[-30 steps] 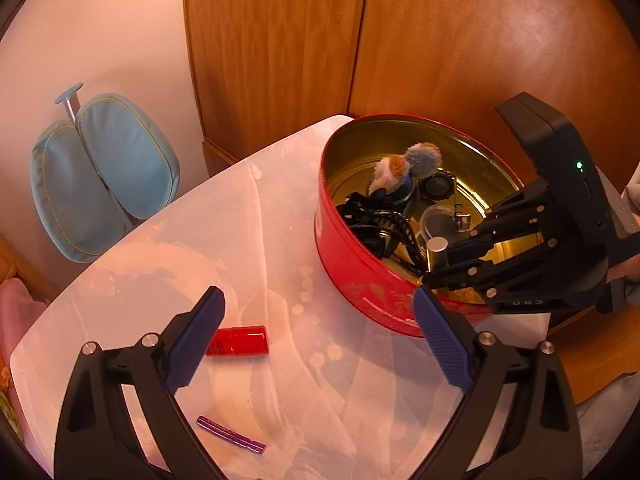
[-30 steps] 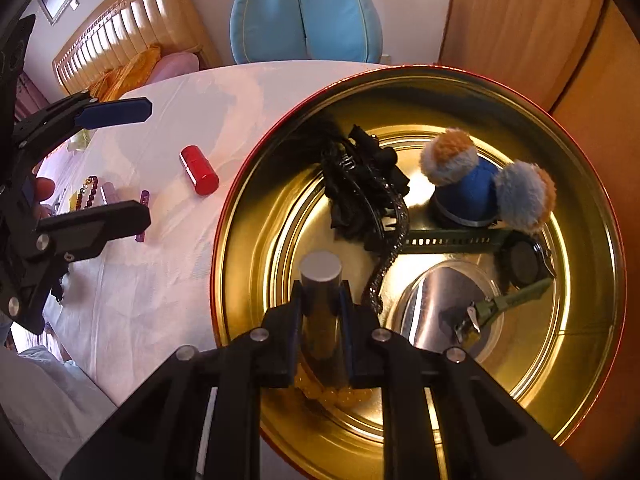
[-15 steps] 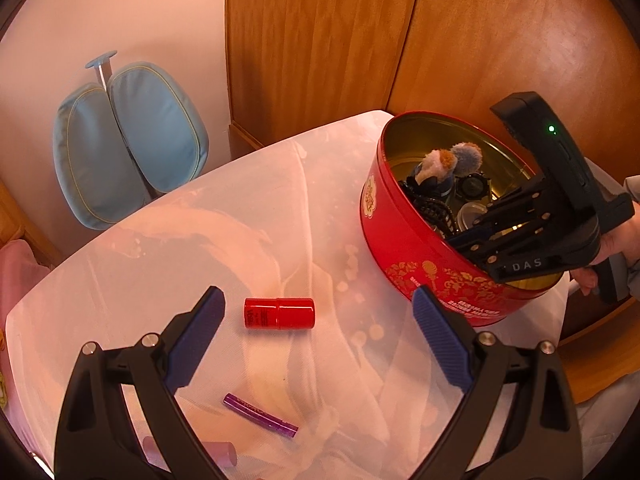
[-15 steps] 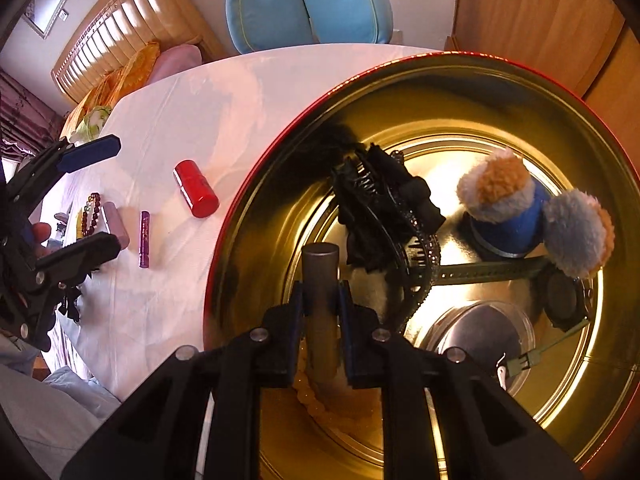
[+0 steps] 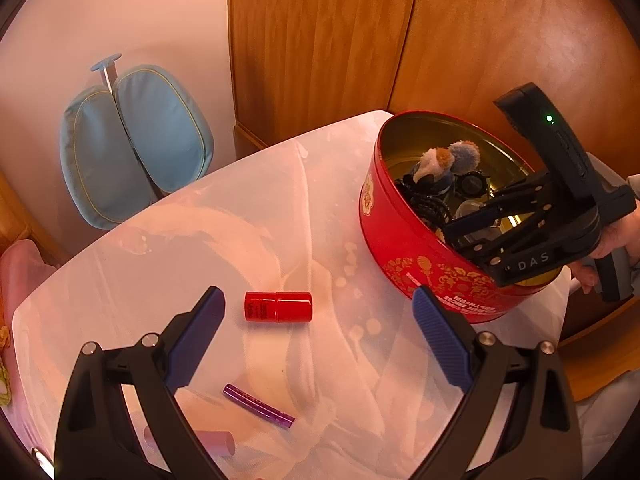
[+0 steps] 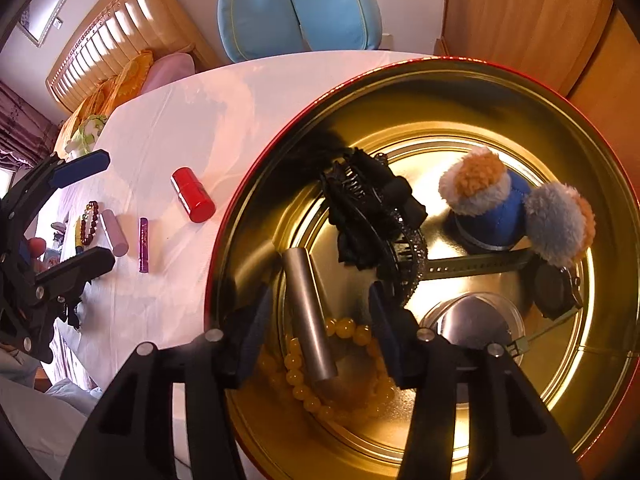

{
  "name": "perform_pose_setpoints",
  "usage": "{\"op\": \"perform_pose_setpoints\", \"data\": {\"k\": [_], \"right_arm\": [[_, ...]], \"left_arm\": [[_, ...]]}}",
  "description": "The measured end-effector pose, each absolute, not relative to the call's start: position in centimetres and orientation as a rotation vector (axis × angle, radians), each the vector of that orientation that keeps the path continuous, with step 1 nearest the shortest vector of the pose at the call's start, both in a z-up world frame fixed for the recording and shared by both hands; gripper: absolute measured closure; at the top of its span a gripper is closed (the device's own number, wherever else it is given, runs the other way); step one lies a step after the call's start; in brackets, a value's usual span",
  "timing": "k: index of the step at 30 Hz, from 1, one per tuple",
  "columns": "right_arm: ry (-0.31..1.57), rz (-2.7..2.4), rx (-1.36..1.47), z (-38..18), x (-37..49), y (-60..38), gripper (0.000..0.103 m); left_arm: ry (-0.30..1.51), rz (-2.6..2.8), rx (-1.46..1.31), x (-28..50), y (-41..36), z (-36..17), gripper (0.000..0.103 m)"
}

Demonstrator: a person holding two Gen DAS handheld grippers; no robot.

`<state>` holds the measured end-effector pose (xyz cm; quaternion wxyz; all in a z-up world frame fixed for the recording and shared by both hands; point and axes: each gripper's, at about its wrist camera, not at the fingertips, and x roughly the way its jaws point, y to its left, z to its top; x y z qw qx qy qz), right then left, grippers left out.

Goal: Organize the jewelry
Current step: 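Lower the silver tube into the tin and open the right gripper, then move the left gripper down to the black claw clip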

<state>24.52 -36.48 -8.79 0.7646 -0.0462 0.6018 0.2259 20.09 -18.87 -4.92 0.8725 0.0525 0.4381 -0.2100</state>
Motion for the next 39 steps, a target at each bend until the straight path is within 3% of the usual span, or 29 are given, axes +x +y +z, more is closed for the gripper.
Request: {"op": "perform_pose_setpoints", "data": {"k": [6,15,23,30,39], "right_arm": [[1.240,0.445,-0.019,-6.9,23.7,-38.0,0.011],[1.049,0.498,0.027,-1.8,19.7,-38.0,0.007],[0.949,0.681,-0.013,-0.1,16.4,-32.6,0.007],[0.970,0.782,-0.152,-1.6,12.9,-24.5,0.007],[1.097,0.682,-0.185,-4.6,10.2,-18.7,0.007]], "left_arm": [[0.915,-0.413,0.085,18.8,-18.7,-3.8,0.011],[0.915,-0.282,-0.004,14.4,-16.5,-1.7,0.011],[0.946,-0.043,-0.116,8.5,-8.9,-0.9,0.011],[1.003,-0.024,-0.099,5.4,-3.4,-3.7,0.011],[1.051,-0.272,0.043,5.7,-2.3,-9.3,0.011]]}}
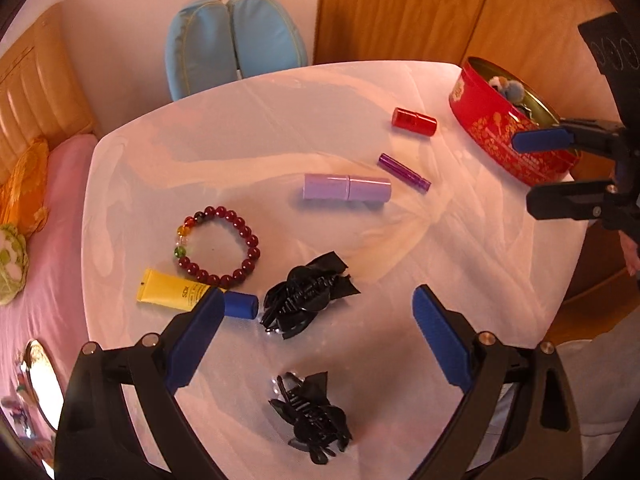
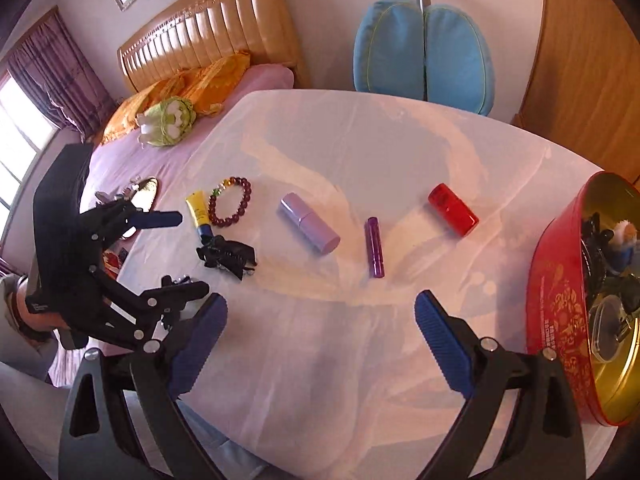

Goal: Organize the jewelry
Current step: 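Move the left gripper down to the black claw clip, then close the left gripper on the black claw clip and lift it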

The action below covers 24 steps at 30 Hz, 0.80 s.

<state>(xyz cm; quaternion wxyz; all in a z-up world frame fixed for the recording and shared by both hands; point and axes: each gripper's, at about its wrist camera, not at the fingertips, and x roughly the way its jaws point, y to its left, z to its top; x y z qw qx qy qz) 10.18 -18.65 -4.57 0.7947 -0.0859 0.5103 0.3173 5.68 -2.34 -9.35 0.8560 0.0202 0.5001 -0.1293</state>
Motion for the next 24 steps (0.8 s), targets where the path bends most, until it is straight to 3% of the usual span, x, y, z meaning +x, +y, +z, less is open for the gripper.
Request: {"op": "perform_pose_setpoints", "data": {"k": [5,6,9,11,12,13,15,24], "right_arm": [[1.132,0.592,-0.172,-5.1,8.8,-18.8,0.007],[1.136,0.573,-0.165,-5.1,8.6,-18.9,0.007],[1.132,0.524,-0.150,-4.7,8.0,-19.2,0.007],[1.124,0.500,-0.134,-4.4,7.6,-19.3,0.007],[1.120,0.489,-0.126,-4.2,7.4,-19.2,0.007],[1.116,0.479,-0.118,-4.2,7.3,-19.2,0.007],[1.112,0.463,-0.103,-4.0,7.0,-19.2,0.007],[1.099,0.414,-0.033,-3.8,5.9,-21.0,0.007]], "left_arm": [[1.057,-0.394,0.115,7.2,-2.7,-11.5,0.011],[1.061,-0.413,0.135,7.5,-2.8,-11.8,0.015],[1.085,-0.446,0.181,8.1,-2.9,-12.8,0.041],[1.086,-0.468,0.210,8.1,-2.9,-13.2,0.044],[1.082,-0.480,0.230,8.0,-3.0,-13.2,0.050],[1.073,-0.490,0.252,7.9,-3.1,-13.1,0.065],[1.063,-0.505,0.265,7.7,-2.9,-12.8,0.076],[0.988,-0.571,0.234,8.3,-3.4,-8.9,0.076]]}}
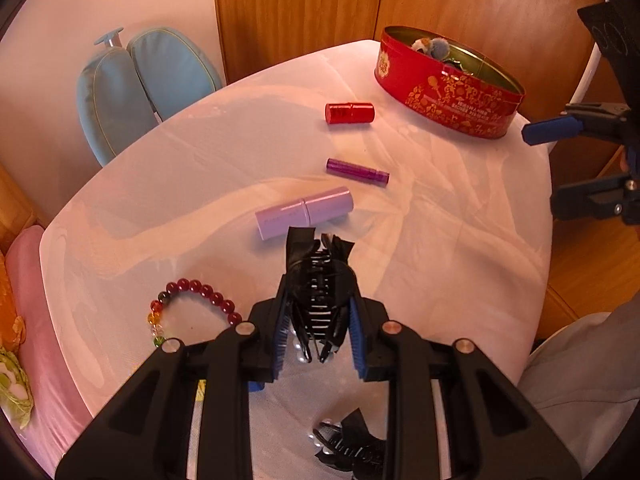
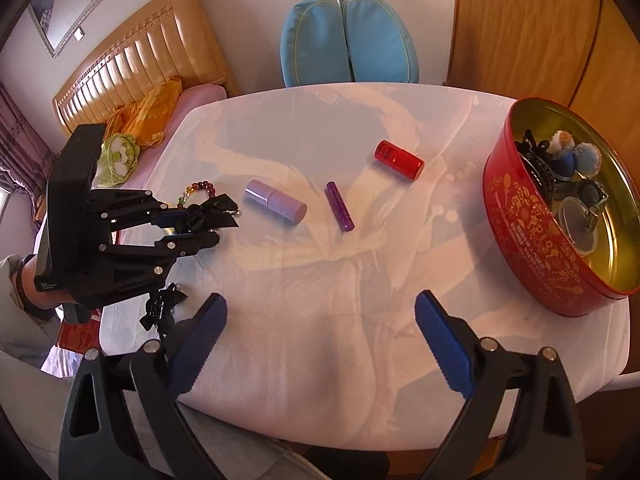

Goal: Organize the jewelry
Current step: 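Close the left gripper on the black claw clip and lift it, then carry the black claw clip with the left gripper over the red tin, then open the left gripper to drop the clip into the tin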

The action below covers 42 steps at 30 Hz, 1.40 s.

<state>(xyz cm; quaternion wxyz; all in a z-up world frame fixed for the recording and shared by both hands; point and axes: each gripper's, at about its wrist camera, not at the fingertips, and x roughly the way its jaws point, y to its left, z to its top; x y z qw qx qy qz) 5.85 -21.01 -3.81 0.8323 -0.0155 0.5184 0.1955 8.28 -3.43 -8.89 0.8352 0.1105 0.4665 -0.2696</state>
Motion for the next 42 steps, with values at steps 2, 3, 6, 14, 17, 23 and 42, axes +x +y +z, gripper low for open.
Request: {"op": "perform_pose_setpoints", "data": {"k": [2,3,6,14,17,23,42], "right_arm": [[1.074,0.415,-0.025,-3.3,5.9,-22.3,0.007],[1.060,0.415,-0.020,-3.0,6.0,-23.1,0.007],[1.018,0.420,0.002,-2.3,6.7,-26.4,0.007],[0.957,0.399,0.033,-0.9,8.9,-38.7,0.007],[0.951,0.335,0.035,-0.8,10.4,-42.8,0.007],[0.964,0.193,0.035,-1.7,14.8,-47.7,0.007],[1.065,0.113,-0.106,-6.3,20.7,-48.1,0.007]], "left_arm": [[0.959,-0.575,0.213,8.3,-4.2,-7.2,0.076],[0.945,-0.574,0.211,8.3,-4.8,-6.4,0.076],[0.912,-0.574,0.196,8.7,-7.6,-4.2,0.076],[0.848,-0.578,0.132,10.7,-19.1,-0.3,0.076],[0.847,-0.610,0.147,12.0,-23.8,0.3,0.076],[0.885,-0.696,0.266,16.5,-31.4,-0.2,0.076],[1.040,-0.826,0.553,26.7,-40.1,-9.0,0.076]]}}
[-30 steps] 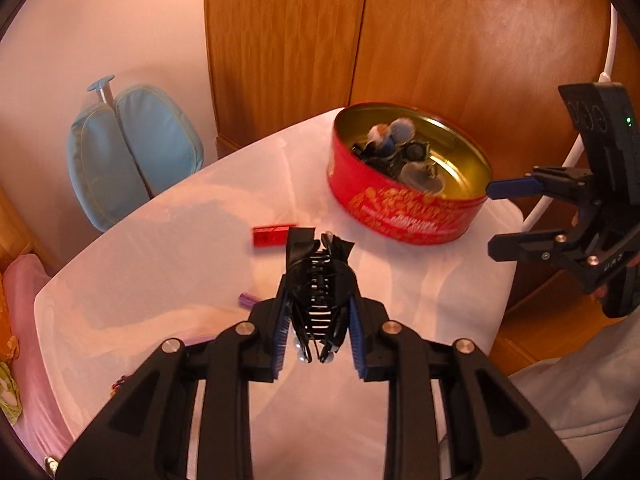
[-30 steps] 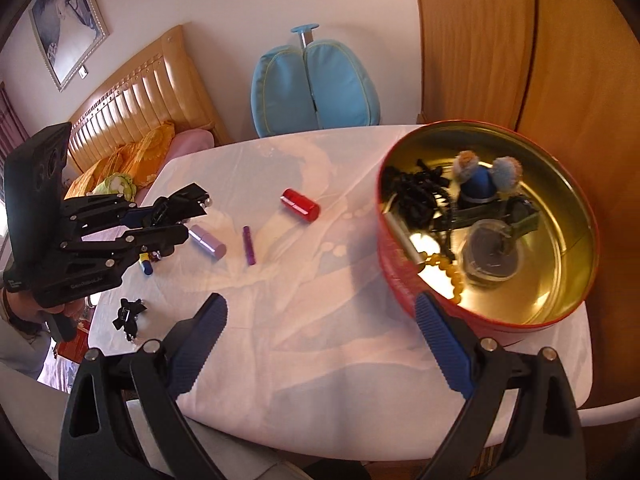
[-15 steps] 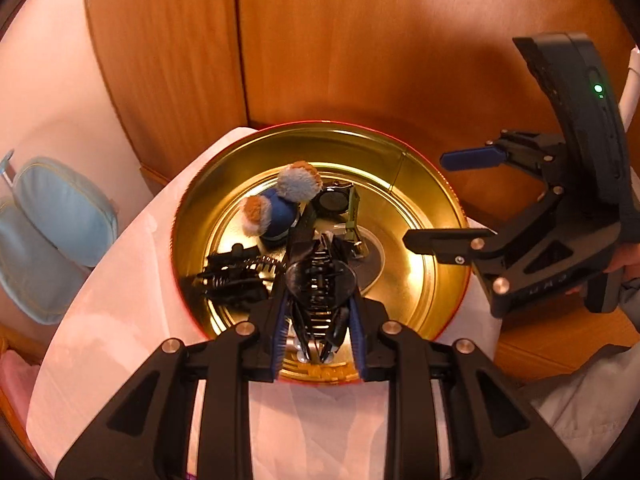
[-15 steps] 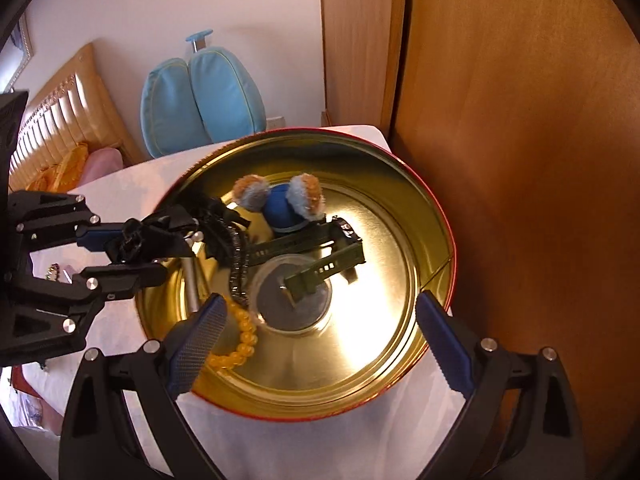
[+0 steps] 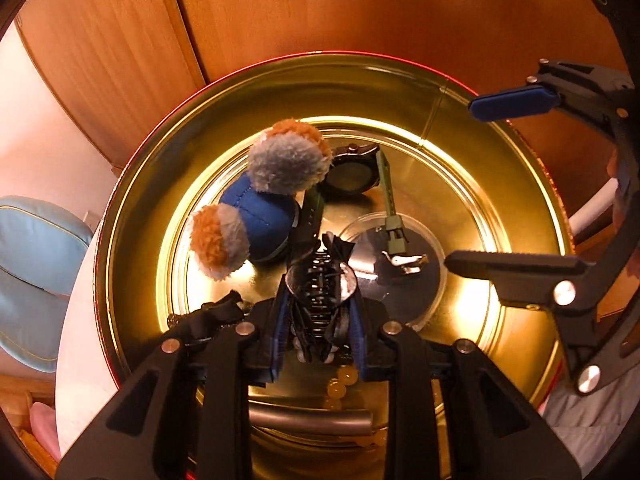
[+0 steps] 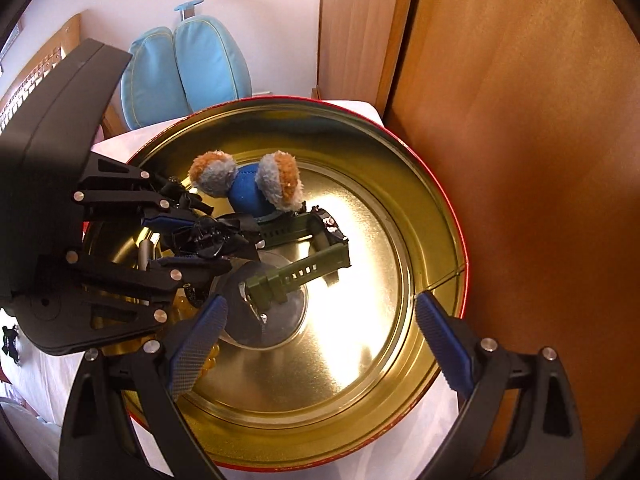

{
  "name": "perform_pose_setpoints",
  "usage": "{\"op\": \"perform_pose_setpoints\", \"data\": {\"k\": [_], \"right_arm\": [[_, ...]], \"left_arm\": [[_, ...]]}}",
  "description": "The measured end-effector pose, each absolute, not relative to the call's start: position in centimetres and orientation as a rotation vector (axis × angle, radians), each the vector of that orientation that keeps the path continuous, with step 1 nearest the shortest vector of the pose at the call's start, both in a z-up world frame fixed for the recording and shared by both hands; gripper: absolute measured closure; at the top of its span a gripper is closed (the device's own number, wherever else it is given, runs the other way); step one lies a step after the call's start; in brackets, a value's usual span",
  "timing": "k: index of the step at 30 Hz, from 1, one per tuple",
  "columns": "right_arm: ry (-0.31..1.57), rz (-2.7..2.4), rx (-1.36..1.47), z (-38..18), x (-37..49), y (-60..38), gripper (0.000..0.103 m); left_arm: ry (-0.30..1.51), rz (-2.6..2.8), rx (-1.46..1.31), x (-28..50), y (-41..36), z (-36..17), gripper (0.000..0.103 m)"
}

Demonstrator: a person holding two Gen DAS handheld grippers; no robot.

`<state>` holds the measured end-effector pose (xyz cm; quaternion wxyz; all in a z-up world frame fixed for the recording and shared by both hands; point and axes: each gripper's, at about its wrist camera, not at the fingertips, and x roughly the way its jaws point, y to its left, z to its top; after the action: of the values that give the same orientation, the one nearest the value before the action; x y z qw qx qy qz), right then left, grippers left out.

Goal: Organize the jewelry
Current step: 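Open the left gripper to drop the clip into the tin, then move the right gripper over the yellow SDX cream tube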

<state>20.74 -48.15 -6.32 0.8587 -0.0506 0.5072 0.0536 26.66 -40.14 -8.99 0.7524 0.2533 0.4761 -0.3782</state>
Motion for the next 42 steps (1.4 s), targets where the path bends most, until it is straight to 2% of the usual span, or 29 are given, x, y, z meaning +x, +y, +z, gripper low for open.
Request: {"op": "perform_pose_setpoints", "data": {"k": [2,3,4,6,9,14,21,32,42], "right_arm": [[1.064,0.110,-0.110,-6.3,20.6,-48.1,0.007],[1.062,0.111,-0.110,-6.2,20.4,-48.1,0.007],[1.060,0.111,-0.110,-6.1,20.3,-48.2,0.007],[1.055,0.111,-0.108,-5.8,20.1,-48.3,0.007],[1.034,0.113,-0.101,-5.1,18.9,-48.4,0.007],[0.970,0.156,-0.086,-3.5,16.6,-47.9,0.007],[0.882,0.368,-0.003,-2.0,13.5,-44.7,0.007],[0.940,0.668,-0.131,-1.9,10.1,-28.0,0.007],[1.045,0.740,-0.217,-5.8,9.0,-9.6,0.007]], "left_arm": [[1.045,-0.823,0.554,26.9,-40.3,-9.0,0.075],[1.045,-0.822,0.554,26.7,-40.2,-9.0,0.067],[1.036,-0.818,0.554,26.5,-40.1,-8.8,0.048],[1.002,-0.793,0.567,25.9,-40.2,-8.4,0.023],[0.971,-0.759,0.563,24.9,-39.8,-7.2,0.022],[0.916,-0.656,0.465,22.2,-36.8,-4.5,0.011],[0.864,-0.441,0.237,15.0,-27.1,-1.9,0.008],[0.998,-0.142,0.142,6.1,-9.3,-5.5,0.008],[1.066,-0.194,0.135,4.8,4.3,-9.1,0.008]]}}
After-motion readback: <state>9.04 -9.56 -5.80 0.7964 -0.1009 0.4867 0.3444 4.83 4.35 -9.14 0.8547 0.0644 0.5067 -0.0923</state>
